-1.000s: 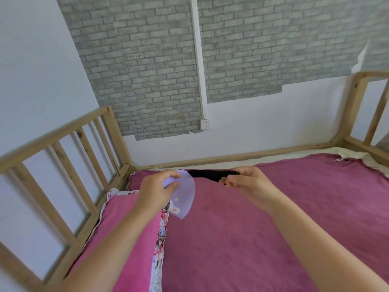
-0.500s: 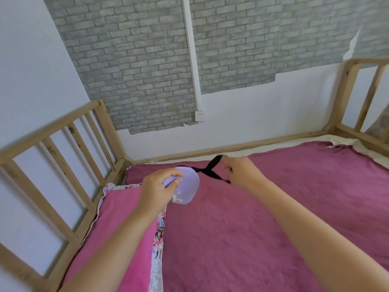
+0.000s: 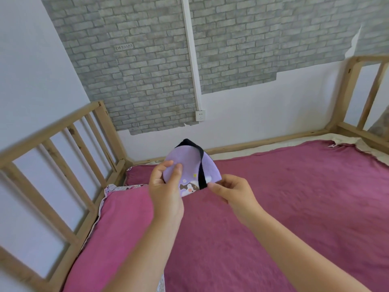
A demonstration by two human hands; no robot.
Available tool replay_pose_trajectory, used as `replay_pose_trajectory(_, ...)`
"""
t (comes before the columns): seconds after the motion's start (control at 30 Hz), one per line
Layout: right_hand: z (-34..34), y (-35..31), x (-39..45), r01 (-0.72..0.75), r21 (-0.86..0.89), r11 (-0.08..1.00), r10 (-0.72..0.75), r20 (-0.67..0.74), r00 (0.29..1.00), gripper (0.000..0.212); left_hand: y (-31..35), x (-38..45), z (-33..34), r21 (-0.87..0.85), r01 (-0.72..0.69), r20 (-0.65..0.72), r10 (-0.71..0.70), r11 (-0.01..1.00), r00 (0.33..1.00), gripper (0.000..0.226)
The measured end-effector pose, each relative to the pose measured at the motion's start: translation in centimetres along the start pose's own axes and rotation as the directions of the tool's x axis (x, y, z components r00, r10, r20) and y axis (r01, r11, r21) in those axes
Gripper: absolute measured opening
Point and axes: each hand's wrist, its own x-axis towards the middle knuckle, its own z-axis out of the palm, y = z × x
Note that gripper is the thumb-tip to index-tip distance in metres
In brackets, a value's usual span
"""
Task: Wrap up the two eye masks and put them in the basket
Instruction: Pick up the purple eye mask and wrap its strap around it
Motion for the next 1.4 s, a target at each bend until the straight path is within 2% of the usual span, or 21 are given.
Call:
replay_pose_trajectory(0.07, 0.2, 0.1, 0.0, 0.005, 0.083, 0.997, 0.001, -0.065, 0.998, 0.032, -0.3, -0.6, 0.6, -0.035, 0.008, -0.011, -0.008, 0.999, 1.000, 0.032)
replay_pose_trajectory(0.13, 0.2, -0.1, 0.0, 0.032, 0.131, 0.991, -0.017, -0.117, 0.993, 0.028, -0.5, -1.4, 1.1, -0.029, -0.014, 0.021, 0.015, 0.999, 1.000, 0.036)
replay_pose_trajectory(0.23, -0.3, -0.7, 0.2, 0.037, 0.144, 0.989, -0.015, -0.152, 0.988, 0.026, -1.4, -1.9, 1.0, 0.125, -0.044, 0.153, 0.025, 0.991, 0.988, 0.049)
replay_pose_trajectory(0.3, -1.1, -0.9, 0.5, 0.028, 0.071, 0.997, -0.018, -0.136, 0.991, 0.030, -1.7, -1.5, 0.5, 0.200, -0.047, 0.241, -0.003, 0.979, 0.970, 0.049)
replay_pose_trajectory(0.37, -1.9, -1.0, 0.7, 0.023, -0.106, 0.994, -0.033, -0.093, 0.995, 0.023, -1.5, -0.9, -0.3, 0.234, -0.054, 0.282, -0.014, 0.971, 0.959, 0.041)
replay_pose_trajectory(0.43, -2.4, -1.0, 1.0, 0.039, -0.292, 0.955, -0.053, -0.041, 0.998, 0.023, -1.1, 0.1, -1.1, 0.328, -0.137, 0.286, 0.040, 0.935, 0.957, 0.031)
replay_pose_trajectory(0.5, -2.4, -1.4, 0.9, 0.081, -0.422, 0.903, -0.072, 0.036, 0.997, 0.021, -0.3, 0.8, -1.4, 0.452, -0.281, 0.355, 0.118, 0.847, 0.927, 0.022)
replay_pose_trajectory(0.57, -2.0, -1.8, 0.6, 0.122, -0.477, 0.870, -0.091, 0.087, 0.992, 0.019, 0.3, 1.2, -1.3, 0.550, -0.373, 0.463, 0.099, 0.748, 0.881, 0.019)
replay_pose_trajectory(0.67, -1.6, -2.5, 0.3, 0.150, -0.415, 0.897, -0.143, 0.047, 0.989, 0.018, 0.3, 1.1, -1.3, 0.618, -0.415, 0.549, 0.011, 0.667, 0.836, 0.016)
replay_pose_trajectory(0.77, -1.5, -2.1, 0.3, 0.114, -0.388, 0.915, -0.126, -0.006, 0.992, 0.016, -0.5, 1.1, -2.0, 0.642, -0.367, 0.541, -0.058, 0.673, 0.839, 0.012)
replay_pose_trajectory(0.8, -1.6, -1.7, 0.3, 0.106, -0.389, 0.915, -0.121, -0.014, 0.993, 0.017, -0.9, 1.1, -2.4, 0.643, -0.349, 0.540, -0.080, 0.682, 0.838, 0.021)
replay_pose_trajectory(0.83, -1.6, -1.3, 0.4, 0.094, -0.373, 0.923, -0.109, -0.020, 0.994, 0.019, -1.2, 1.1, -2.6, 0.635, -0.321, 0.534, -0.100, 0.703, 0.839, 0.024)
replay_pose_trajectory(0.93, -1.4, -0.6, 0.8, 0.033, -0.278, 0.960, -0.040, -0.020, 0.999, 0.023, -1.6, 1.1, -3.3, 0.544, -0.157, 0.473, -0.147, 0.824, 0.869, 0.010)
replay_pose_trajectory(1.03, -0.6, -0.6, 0.6, 0.055, -0.320, 0.946, -0.054, 0.012, 0.998, 0.015, -1.6, 0.8, -4.3, 0.510, -0.085, 0.395, -0.146, 0.856, 0.907, 0.021)
replay_pose_trajectory(1.07, -0.4, -0.9, 0.8, 0.075, -0.365, 0.928, -0.069, 0.029, 0.997, 0.017, -1.4, 1.0, -4.6, 0.516, -0.089, 0.388, -0.140, 0.852, 0.911, 0.025)
replay_pose_trajectory(1.17, 0.4, -1.4, 1.4, 0.192, -0.568, 0.800, -0.095, 0.195, 0.976, 0.047, -0.3, 0.8, -6.1, 0.588, -0.132, 0.430, -0.171, 0.798, 0.887, 0.034)
replay_pose_trajectory(1.23, 1.4, -2.0, 1.7, 0.295, -0.642, 0.707, -0.064, 0.357, 0.932, 0.039, 0.7, 0.6, -7.4, 0.644, -0.156, 0.456, -0.212, 0.749, 0.864, 0.037)
replay_pose_trajectory(1.3, 3.0, -1.9, 1.3, 0.413, -0.658, 0.629, 0.007, 0.537, 0.844, 0.020, 1.9, -0.3, -9.2, 0.665, -0.133, 0.424, -0.226, 0.735, 0.877, 0.036)
replay_pose_trajectory(1.4, 6.1, -0.9, 0.2, 0.505, -0.592, 0.628, -0.015, 0.640, 0.768, 0.016, 2.8, -2.8, -12.6, 0.681, -0.083, 0.284, -0.158, 0.727, 0.946, 0.040)
